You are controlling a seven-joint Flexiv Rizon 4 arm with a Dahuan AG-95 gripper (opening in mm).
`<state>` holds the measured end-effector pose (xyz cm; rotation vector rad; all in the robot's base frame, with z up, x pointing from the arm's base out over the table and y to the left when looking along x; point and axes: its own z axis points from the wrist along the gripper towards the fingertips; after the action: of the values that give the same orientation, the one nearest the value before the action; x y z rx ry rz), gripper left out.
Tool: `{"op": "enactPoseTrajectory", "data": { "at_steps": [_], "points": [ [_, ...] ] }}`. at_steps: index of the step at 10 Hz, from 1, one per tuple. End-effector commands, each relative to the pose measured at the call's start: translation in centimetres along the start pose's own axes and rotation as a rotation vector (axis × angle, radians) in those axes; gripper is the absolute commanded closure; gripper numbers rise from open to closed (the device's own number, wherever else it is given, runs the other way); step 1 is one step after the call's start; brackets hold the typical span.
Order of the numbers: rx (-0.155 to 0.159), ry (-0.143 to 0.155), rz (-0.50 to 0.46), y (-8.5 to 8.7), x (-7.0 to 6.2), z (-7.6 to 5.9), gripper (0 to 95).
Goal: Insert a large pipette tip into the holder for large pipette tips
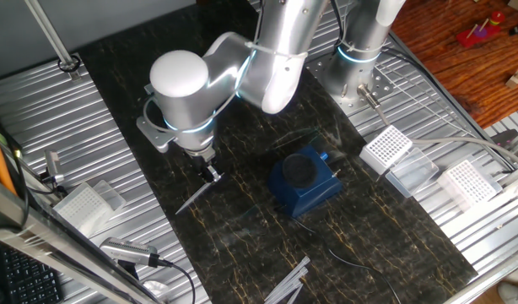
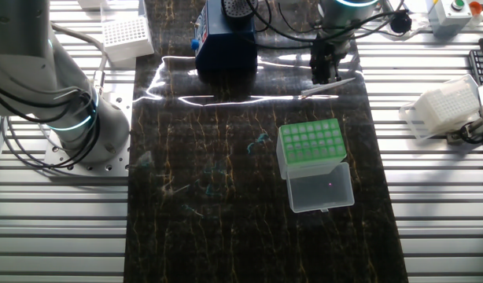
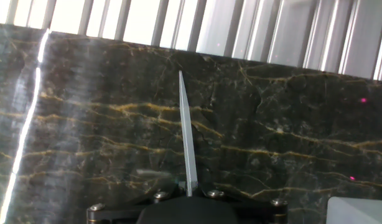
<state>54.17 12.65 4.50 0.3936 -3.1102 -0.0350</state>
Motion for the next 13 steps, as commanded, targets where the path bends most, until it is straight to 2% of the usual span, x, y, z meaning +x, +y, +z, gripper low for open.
{"op": "enactPoseTrajectory", "data": {
  "at_steps": [1, 6, 12, 13],
  "points": [
    [0.002, 0.004, 0.005, -0.1, 0.0, 0.1, 76.0],
    [0.001, 0.005, 0.008, -0.5, 0.5, 1.5, 76.0],
    [0.000, 0.000, 0.006, -0.7, 1.8, 2.9, 76.0],
    [-0.001, -0.001, 0.008, -0.7, 1.9, 3.0, 95.0]
  ]
}}
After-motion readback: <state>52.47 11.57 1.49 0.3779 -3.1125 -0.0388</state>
